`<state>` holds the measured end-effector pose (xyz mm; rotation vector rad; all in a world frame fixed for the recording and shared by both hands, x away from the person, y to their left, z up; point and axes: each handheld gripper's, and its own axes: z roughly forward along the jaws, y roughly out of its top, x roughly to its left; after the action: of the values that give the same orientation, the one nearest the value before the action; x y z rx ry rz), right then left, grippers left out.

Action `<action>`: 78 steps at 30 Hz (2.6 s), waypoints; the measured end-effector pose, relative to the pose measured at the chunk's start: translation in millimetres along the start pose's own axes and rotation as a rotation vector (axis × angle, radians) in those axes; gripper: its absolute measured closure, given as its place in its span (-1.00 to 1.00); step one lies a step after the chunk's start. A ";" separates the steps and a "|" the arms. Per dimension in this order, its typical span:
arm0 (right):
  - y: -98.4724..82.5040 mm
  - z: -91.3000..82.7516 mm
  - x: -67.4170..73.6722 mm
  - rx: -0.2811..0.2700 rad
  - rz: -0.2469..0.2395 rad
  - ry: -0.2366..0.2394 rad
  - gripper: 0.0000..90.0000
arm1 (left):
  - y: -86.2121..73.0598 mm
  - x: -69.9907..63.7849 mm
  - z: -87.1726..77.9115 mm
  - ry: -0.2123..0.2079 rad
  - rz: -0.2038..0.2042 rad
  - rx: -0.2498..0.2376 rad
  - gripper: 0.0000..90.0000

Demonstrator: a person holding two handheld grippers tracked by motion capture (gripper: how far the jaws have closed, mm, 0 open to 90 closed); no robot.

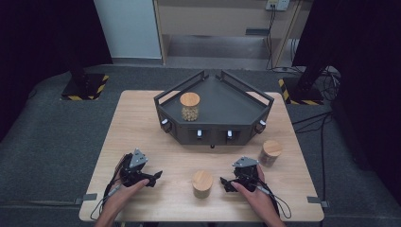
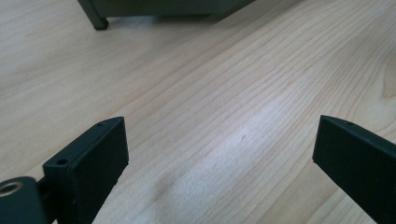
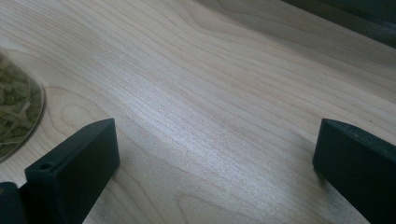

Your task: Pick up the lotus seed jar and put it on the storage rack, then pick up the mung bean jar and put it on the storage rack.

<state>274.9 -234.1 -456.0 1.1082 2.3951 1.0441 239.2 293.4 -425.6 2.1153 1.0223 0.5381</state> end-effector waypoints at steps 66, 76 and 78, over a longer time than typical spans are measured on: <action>0.4 -64.2 23.9 -0.044 -0.068 0.063 -0.89 | -14.0 3.5 9.4 0.081 -0.134 0.090 -1.00; 6.7 -70.9 42.1 -0.066 -0.105 0.070 -0.88 | -14.1 5.6 9.5 0.074 -0.128 0.089 -1.00; 7.0 -71.4 43.9 -0.075 -0.102 0.076 -0.88 | -14.0 5.6 9.5 0.074 -0.128 0.089 -1.00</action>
<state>211.7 -232.9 -400.5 0.9274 2.4214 1.1503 241.5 299.9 -442.1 2.1031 1.2352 0.5194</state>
